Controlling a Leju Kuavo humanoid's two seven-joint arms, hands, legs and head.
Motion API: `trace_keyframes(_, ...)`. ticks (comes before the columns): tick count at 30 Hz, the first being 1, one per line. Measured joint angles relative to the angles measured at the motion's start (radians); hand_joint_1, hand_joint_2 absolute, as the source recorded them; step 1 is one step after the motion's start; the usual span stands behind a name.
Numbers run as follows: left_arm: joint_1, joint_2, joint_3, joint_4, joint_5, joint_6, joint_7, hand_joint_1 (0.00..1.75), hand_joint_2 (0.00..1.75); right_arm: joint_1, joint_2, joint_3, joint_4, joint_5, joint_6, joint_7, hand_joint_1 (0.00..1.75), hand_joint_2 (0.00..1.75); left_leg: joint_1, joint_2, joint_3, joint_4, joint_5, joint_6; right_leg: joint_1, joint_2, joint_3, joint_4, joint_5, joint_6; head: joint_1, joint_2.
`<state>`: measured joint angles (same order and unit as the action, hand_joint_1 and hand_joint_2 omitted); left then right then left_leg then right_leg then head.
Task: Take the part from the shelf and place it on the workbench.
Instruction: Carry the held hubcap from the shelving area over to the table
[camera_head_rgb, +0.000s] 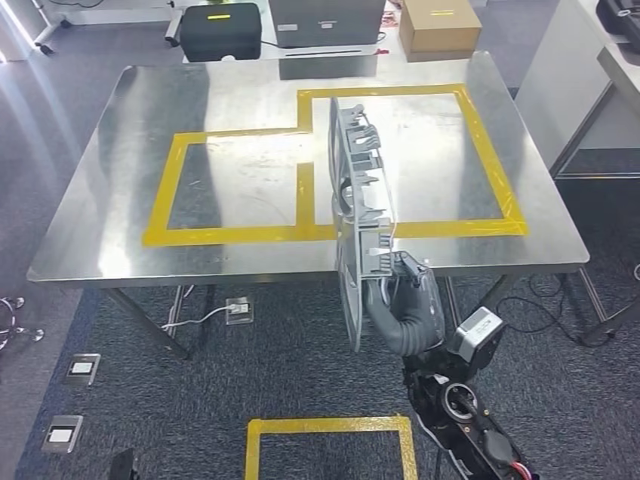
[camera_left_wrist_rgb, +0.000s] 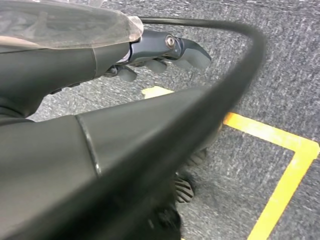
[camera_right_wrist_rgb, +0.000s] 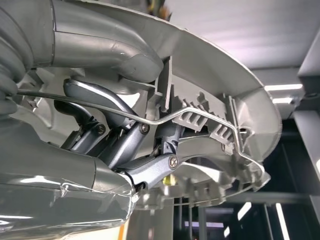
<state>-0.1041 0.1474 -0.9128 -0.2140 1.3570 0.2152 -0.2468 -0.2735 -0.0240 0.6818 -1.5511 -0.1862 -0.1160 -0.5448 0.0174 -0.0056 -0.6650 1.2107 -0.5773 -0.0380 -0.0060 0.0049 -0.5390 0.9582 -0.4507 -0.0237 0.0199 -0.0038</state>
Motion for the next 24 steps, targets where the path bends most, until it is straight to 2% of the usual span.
trace_keyframes(1, 0.001, 0.0, 0.0, 0.0, 0.0, 0.0, 0.0, 0.0, 0.0, 0.001, 0.0, -0.001, 0.0, 0.012, -0.01, 0.001, 1.75, 1.75, 0.0, 0.0, -0.033, 0.043, -0.002, -0.002, 0.0, 0.001, 0.003, 0.0, -0.003, -0.001, -0.005, 0.0)
trace_keyframes(2, 0.003, 0.0, 0.0, 0.0, 0.0, 0.0, 0.0, 0.0, 0.0, 0.002, 0.0, -0.002, 0.0, 0.021, -0.017, 0.002, 1.75, 1.75, 0.001, 0.0, -0.047, 0.047, 0.017, -0.002, 0.0, 0.002, 0.008, 0.0, -0.007, -0.002, -0.011, 0.0)
trace_keyframes(3, 0.004, 0.001, 0.0, 0.0, 0.0, 0.0, 0.0, 0.0, 0.0, 0.002, 0.0, -0.003, 0.0, 0.024, -0.02, 0.002, 1.75, 1.75, 0.001, 0.0, -0.04, 0.011, 0.055, -0.002, 0.0, 0.003, 0.015, 0.0, -0.012, -0.001, -0.017, 0.0)
trace_keyframes(5, 0.004, 0.002, 0.0, 0.0, 0.0, 0.0, 0.0, 0.0, 0.0, 0.003, 0.0, -0.005, -0.001, 0.027, -0.023, 0.003, 1.75, 1.75, 0.0, 0.001, 0.014, -0.129, 0.139, 0.003, 0.002, 0.004, 0.029, 0.001, -0.024, 0.006, -0.029, 0.0)
trace_keyframes(6, 0.003, 0.003, 0.0, 0.0, 0.0, 0.0, 0.0, 0.0, 0.0, 0.003, 0.0, -0.007, -0.002, 0.028, -0.023, 0.003, 1.75, 1.75, -0.001, 0.001, 0.038, -0.187, 0.161, 0.007, 0.004, 0.005, 0.033, 0.002, -0.031, 0.011, -0.033, 0.0)
trace_keyframes(7, 0.002, 0.003, 0.0, 0.0, 0.0, 0.0, 0.0, 0.0, 0.0, 0.003, 0.0, -0.008, -0.003, 0.03, -0.026, 0.003, 1.75, 1.75, -0.002, 0.001, 0.053, -0.222, 0.169, 0.011, 0.006, 0.005, 0.035, 0.003, -0.036, 0.016, -0.034, 0.0)
trace_keyframes(8, 0.001, 0.003, 0.0, 0.0, 0.0, 0.0, 0.0, 0.0, 0.0, 0.003, 0.0, -0.009, -0.005, 0.032, -0.03, 0.002, 1.75, 1.75, -0.004, 0.001, 0.058, -0.234, 0.164, 0.016, 0.008, 0.005, 0.036, 0.002, -0.04, 0.02, -0.033, 0.0)
trace_keyframes(11, 0.001, 0.0, 0.0, 0.0, -0.002, -0.001, 0.0, 0.0, 0.0, 0.004, 0.0, -0.011, -0.013, 0.061, -0.066, 0.001, 1.75, 1.75, -0.002, 0.0, 0.065, -0.242, 0.156, 0.032, 0.006, 0.003, 0.033, 0.012, -0.056, 0.035, -0.026, 0.0)
trace_keyframes(12, 0.001, 0.0, 0.0, 0.0, -0.003, -0.001, 0.0, 0.0, 0.0, 0.005, 0.0, -0.012, -0.017, 0.076, -0.083, 0.001, 1.75, 1.75, 0.0, 0.001, 0.07, -0.244, 0.154, 0.038, 0.005, 0.003, 0.021, 0.042, -0.073, 0.04, -0.021, 0.0)
trace_keyframes(13, 0.001, 0.0, 0.0, 0.0, -0.004, -0.001, 0.0, 0.0, 0.0, 0.006, 0.0, -0.014, -0.021, 0.092, -0.1, 0.002, 1.75, 1.75, 0.002, 0.001, 0.075, -0.245, 0.151, 0.044, 0.003, 0.002, -0.005, 0.097, -0.099, 0.046, -0.016, 0.0)
trace_keyframes(15, 0.001, 0.0, 0.0, 0.0, -0.007, -0.002, 0.0, 0.0, 0.0, 0.008, 0.0, -0.017, -0.026, 0.12, -0.129, 0.004, 1.75, 1.75, 0.001, 0.001, 0.083, -0.245, 0.143, 0.049, -0.001, 0.002, -0.08, 0.244, -0.153, 0.053, -0.003, 0.0)
trace_keyframes(16, 0.001, 0.0, 0.0, 0.0, -0.009, -0.002, 0.0, 0.0, 0.0, 0.011, 0.0, -0.018, -0.028, 0.13, -0.142, 0.005, 1.75, 1.75, 0.001, 0.0, 0.089, -0.245, 0.138, 0.05, -0.002, 0.001, -0.114, 0.299, -0.163, 0.055, 0.0, 0.0)
trace_keyframes(17, 0.002, 0.001, 0.0, 0.0, -0.01, -0.002, 0.0, 0.0, 0.0, 0.012, -0.001, -0.019, -0.03, 0.139, -0.153, 0.007, 1.75, 1.75, 0.001, 0.0, 0.095, -0.245, 0.133, 0.049, -0.003, 0.001, -0.131, 0.318, -0.153, 0.055, 0.003, 0.0)
trace_keyframes(18, 0.003, 0.0, 0.0, 0.0, -0.011, -0.002, 0.0, 0.0, 0.0, 0.014, -0.001, -0.021, -0.032, 0.151, -0.166, 0.009, 1.75, 1.75, 0.001, -0.002, 0.104, -0.244, 0.127, 0.048, -0.004, 0.001, -0.13, 0.296, -0.122, 0.054, 0.007, 0.0)
trace_keyframes(20, 0.004, -0.001, 0.0, 0.0, -0.012, -0.003, 0.0, 0.0, 0.0, 0.015, -0.002, -0.024, -0.036, 0.205, -0.205, 0.023, 1.75, 1.75, 0.002, -0.004, 0.124, -0.245, 0.114, 0.042, -0.003, 0.002, -0.084, 0.165, -0.032, 0.047, 0.017, 0.0)
trace_keyframes(21, 0.003, -0.002, 0.0, 0.0, -0.013, -0.003, -0.001, 0.0, 0.0, 0.015, -0.003, -0.025, -0.037, 0.249, -0.23, 0.035, 1.75, 1.75, 0.001, -0.005, 0.131, -0.245, 0.108, 0.038, -0.001, 0.002, -0.058, 0.102, -0.001, 0.043, 0.022, 0.0)
trace_keyframes(22, 0.002, -0.002, 0.0, 0.0, -0.013, -0.003, -0.001, 0.0, 0.0, 0.014, -0.004, -0.026, -0.038, 0.295, -0.256, 0.047, 1.75, 1.75, -0.001, -0.006, 0.133, -0.244, 0.104, 0.034, 0.002, 0.003, -0.038, 0.057, 0.013, 0.038, 0.026, 0.0)
trace_keyframes(24, 0.001, -0.002, 0.0, 0.0, -0.013, -0.003, -0.001, 0.0, 0.0, 0.013, -0.005, -0.026, -0.038, 0.36, -0.289, 0.066, 1.75, 1.75, -0.003, -0.005, 0.13, -0.246, 0.103, 0.025, 0.006, 0.004, -0.026, 0.031, 0.006, 0.03, 0.026, 0.0)
